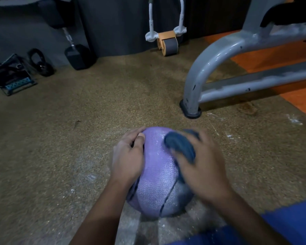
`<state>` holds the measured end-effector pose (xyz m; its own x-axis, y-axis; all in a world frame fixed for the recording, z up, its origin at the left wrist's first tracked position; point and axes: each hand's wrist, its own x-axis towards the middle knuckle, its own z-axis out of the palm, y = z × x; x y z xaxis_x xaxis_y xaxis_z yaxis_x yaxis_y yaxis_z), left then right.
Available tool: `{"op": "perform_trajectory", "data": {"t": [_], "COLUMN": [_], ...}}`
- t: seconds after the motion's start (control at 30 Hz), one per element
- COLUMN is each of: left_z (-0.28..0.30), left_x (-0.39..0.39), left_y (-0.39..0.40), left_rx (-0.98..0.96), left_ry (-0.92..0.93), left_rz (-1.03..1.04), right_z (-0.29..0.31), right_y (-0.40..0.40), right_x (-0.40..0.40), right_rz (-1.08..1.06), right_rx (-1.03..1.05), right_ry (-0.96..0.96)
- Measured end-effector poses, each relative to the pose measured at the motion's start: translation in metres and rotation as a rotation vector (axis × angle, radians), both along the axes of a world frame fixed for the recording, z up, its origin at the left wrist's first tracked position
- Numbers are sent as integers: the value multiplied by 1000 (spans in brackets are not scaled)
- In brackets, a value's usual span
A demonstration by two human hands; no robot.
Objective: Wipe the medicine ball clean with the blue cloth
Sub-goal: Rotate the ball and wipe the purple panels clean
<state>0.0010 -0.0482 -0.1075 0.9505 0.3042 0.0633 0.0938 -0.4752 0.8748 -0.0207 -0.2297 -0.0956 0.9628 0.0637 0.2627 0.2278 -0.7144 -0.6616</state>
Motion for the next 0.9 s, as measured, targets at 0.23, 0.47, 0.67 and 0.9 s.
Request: {"op": "perform_trajectory", "data": {"t": [0.23, 0.47, 0.67, 0.9], "left_z": [-1, 4, 0, -3], "left_x": [5, 1, 3, 0], "left_y": [-2, -6, -1, -4], "left_rx": [-48, 26, -72, -57], "left_ry": [-45, -31, -46, -94], "left_rz": [-95, -62, -120, -111], "right_z": [10, -12, 5, 9], "right_y": [12, -15, 10, -3], "right_x": [3, 60, -36, 42], "right_rz": [138, -57, 151, 33], "right_rx": [-97, 382, -106, 124], "right_ry": [-85, 296, -155, 186]}}
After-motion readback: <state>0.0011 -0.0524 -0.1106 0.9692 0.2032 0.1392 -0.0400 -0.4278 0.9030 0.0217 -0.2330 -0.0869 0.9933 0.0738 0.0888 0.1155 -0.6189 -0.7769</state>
